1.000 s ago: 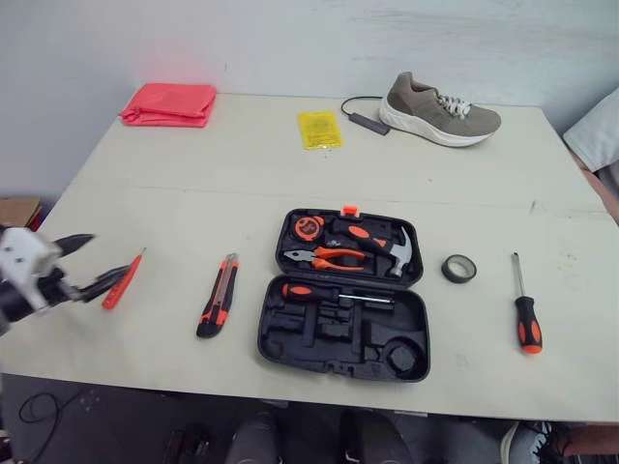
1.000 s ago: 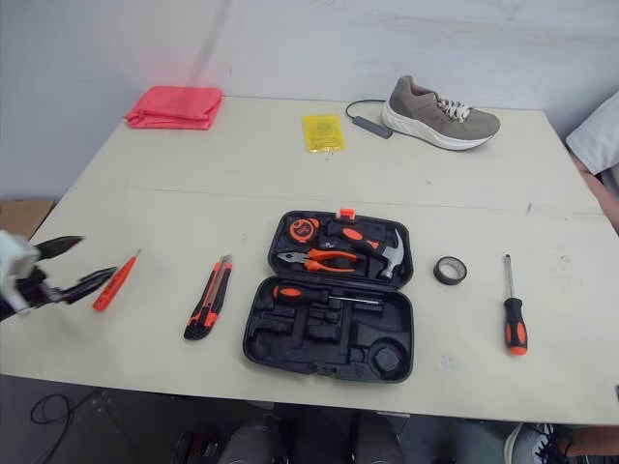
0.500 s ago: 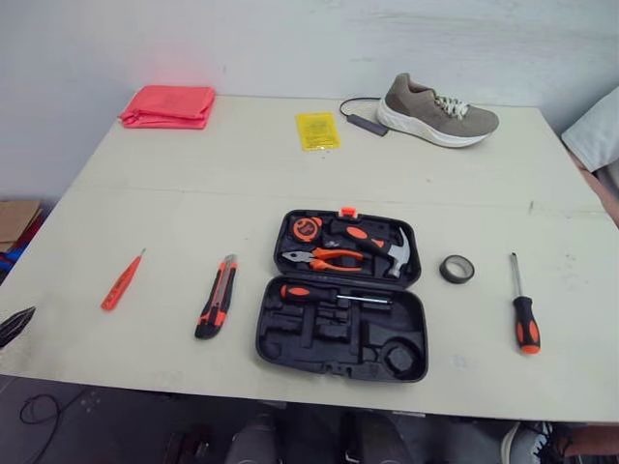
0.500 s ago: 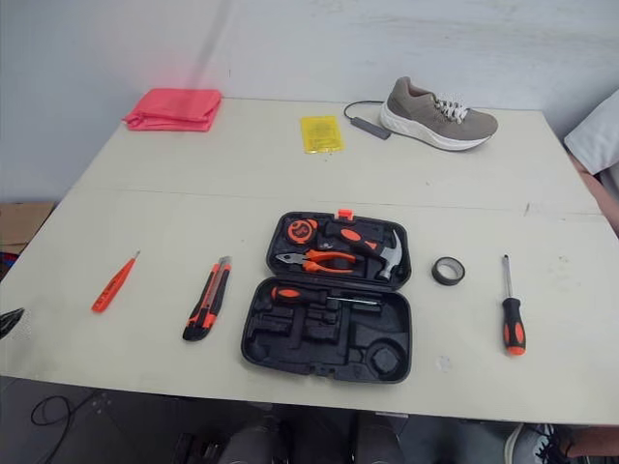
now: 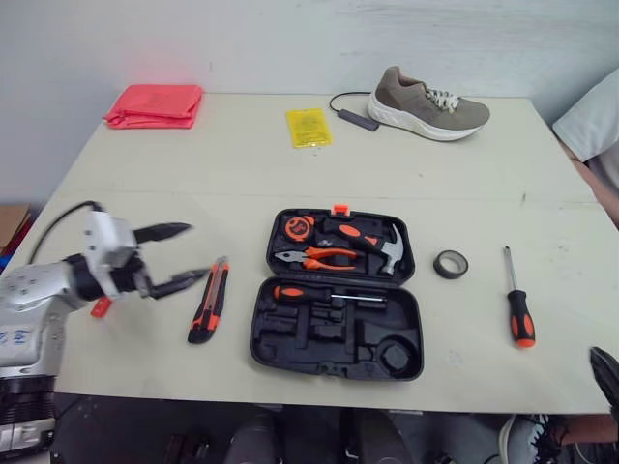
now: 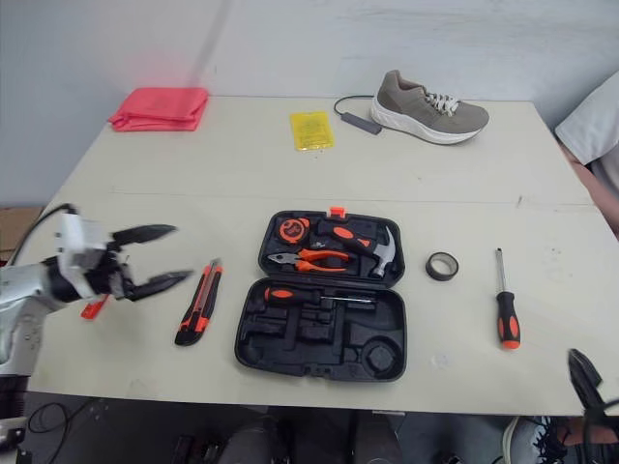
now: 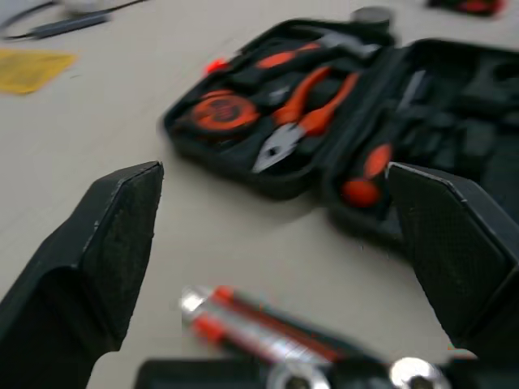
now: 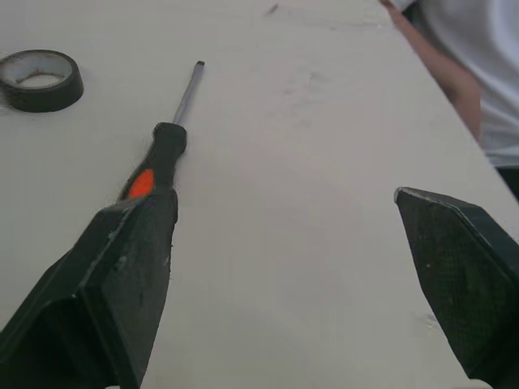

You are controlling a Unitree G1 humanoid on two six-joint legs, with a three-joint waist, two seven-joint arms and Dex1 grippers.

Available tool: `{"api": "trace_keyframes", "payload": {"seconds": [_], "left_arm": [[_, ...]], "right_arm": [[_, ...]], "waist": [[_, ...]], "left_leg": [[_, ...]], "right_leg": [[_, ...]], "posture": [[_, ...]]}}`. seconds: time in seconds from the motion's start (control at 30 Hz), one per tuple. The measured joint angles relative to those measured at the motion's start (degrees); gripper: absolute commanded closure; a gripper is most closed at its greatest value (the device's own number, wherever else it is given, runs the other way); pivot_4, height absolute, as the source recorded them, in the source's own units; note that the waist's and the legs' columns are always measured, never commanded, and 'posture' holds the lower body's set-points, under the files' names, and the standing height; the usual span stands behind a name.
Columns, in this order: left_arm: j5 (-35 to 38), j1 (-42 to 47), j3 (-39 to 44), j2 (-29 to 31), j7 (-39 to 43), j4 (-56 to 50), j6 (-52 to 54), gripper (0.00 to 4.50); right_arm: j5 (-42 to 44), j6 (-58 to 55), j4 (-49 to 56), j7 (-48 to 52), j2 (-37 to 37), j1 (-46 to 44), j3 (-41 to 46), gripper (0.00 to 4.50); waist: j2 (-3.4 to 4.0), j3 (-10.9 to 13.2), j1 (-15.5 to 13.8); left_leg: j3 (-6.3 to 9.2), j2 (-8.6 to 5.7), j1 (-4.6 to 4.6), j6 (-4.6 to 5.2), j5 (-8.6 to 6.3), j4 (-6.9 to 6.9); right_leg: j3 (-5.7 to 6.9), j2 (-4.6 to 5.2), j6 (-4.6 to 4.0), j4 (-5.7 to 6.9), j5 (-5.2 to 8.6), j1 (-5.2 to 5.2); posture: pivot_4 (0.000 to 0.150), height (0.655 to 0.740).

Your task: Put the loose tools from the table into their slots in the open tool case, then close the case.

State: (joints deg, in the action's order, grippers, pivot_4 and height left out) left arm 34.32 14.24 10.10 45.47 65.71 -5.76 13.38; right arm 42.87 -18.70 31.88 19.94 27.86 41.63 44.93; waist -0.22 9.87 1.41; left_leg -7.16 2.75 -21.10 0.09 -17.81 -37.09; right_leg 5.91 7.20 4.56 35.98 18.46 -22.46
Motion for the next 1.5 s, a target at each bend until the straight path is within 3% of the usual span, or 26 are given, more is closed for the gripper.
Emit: {"api": "trace_keyframes", "payload": {"seconds": [0.3, 0.8, 0.9, 1.07, 1.3, 1.5], "left_arm": [[3.0, 3.8, -9.2, -5.1, 1.1, -9.7, 8.2, 0.05], [3.0, 4.8, -10.8, -5.2, 3.9, -11.5, 10.3, 0.05], [3.0, 5.2, -11.2, -5.2, 4.4, -11.6, 10.3, 0.0], [3.0, 5.3, -11.8, -5.4, 5.4, -11.7, 10.1, 0.0], [3.0, 5.4, -11.9, -5.6, 5.9, -11.6, 9.7, 0.0], [3.7, 6.3, -10.5, -4.3, 6.8, -11.4, 10.4, 0.0]], "right_arm": [[5.3, -21.4, -1.3, -9.4, 8.6, -12.9, -4.2, 0.0], [2.1, -35.2, -7.6, -9.5, 11.9, -22.9, -10.4, 0.0], [1.2, -35.7, -7.9, -9.5, 11.8, -23.9, -10.7, 0.83], [0.8, -36.7, -8.1, -11.2, 8.9, -26.2, -9.6, 3.37], [-2.4, -32.6, -7.5, -9.5, 8.5, -26.4, -8.4, 3.47], [-9.6, -10.7, -10.1, 15.0, 24.9, -34.3, -10.8, 3.47]], "waist": [[-0.1, 0.0, -0.2], [-0.21, 0.0, -1.4], [-0.26, 0.0, -1.3], [-0.29, 0.0, -1.3], [-0.23, 0.1, -1.4], [-0.09, 0.1, -0.9]], "left_leg": [[0.07, 0.01, -0.08, -0.03, 0.13, -0.07], [0.09, 0.01, -0.14, 0.04, 0.17, -0.13], [0.07, 0.01, -0.14, 0.04, 0.17, -0.12], [0.1, 0.06, -0.14, -0.02, 0.2, -0.11], [0.08, -0.01, -0.18, 0.04, 0.19, -0.11], [-0.1, 0.05, -0.07, 0.0, 0.23, -0.02]], "right_leg": [[-0.03, -0.65, 0.04, -0.02, -0.02, -0.01], [-0.06, -0.7, 0.11, -0.05, -0.06, 0.0], [-0.07, -0.71, 0.12, -0.05, -0.07, 0.0], [-0.06, -0.77, 0.11, -0.05, -0.06, -0.01], [-0.08, -0.72, 0.13, -0.08, -0.07, -0.03], [-0.06, -0.93, 0.2, -0.09, -0.11, -0.09]], "posture": [[0.15, 0.74], [0.15, 0.74], [0.15, 0.74], [0.15, 0.74], [0.15, 0.74], [0.15, 0.74]]}}
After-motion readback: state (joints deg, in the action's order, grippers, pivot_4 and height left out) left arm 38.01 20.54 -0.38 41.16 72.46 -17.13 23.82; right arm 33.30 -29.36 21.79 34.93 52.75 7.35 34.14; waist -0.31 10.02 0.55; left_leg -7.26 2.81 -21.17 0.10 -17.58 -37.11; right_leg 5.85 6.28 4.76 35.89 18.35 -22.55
